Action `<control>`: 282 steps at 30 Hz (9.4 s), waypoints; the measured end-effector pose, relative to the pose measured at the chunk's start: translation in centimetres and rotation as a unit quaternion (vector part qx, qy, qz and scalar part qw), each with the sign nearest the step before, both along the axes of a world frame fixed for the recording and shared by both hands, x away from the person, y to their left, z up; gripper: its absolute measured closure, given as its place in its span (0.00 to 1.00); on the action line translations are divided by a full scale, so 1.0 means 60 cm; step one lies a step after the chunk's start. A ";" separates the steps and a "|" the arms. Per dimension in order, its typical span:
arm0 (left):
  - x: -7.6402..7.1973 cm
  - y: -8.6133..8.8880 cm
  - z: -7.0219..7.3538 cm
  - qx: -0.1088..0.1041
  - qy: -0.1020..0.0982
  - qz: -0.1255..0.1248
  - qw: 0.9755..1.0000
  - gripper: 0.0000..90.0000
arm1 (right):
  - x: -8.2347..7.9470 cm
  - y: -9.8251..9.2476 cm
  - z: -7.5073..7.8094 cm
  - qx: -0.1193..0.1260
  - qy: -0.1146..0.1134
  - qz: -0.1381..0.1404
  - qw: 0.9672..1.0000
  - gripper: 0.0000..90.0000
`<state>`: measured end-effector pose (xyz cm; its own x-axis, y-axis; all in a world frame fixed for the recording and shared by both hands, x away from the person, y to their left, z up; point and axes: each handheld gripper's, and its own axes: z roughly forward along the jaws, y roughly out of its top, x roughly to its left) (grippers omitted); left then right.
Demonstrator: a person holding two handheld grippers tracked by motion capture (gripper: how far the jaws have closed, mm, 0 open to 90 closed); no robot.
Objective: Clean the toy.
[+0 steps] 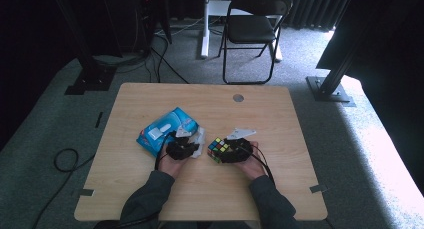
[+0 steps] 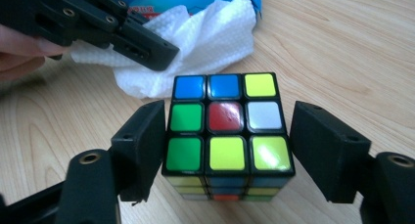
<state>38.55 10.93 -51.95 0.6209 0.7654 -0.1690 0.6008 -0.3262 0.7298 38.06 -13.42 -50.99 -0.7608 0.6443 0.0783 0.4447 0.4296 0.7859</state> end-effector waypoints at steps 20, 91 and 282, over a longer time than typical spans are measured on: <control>0.001 -0.015 0.022 -0.016 -0.017 -0.019 1.000 0.94 | -0.014 -0.037 -0.009 0.010 0.010 -0.006 1.000 0.41; 0.039 -0.064 -0.020 -0.018 0.025 -0.022 0.999 0.95 | -0.009 -0.028 0.002 0.050 -0.003 -0.073 0.996 0.65; -0.005 0.007 -0.013 -0.038 0.022 0.025 0.999 0.94 | -0.019 0.033 -0.011 -0.035 -0.024 -0.022 0.999 0.38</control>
<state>38.23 11.35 -52.71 0.5726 0.7792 -0.2550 0.6474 -0.2389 0.7237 36.92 -11.45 -51.65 -0.7333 0.6799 -0.0035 0.4273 0.4648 0.7755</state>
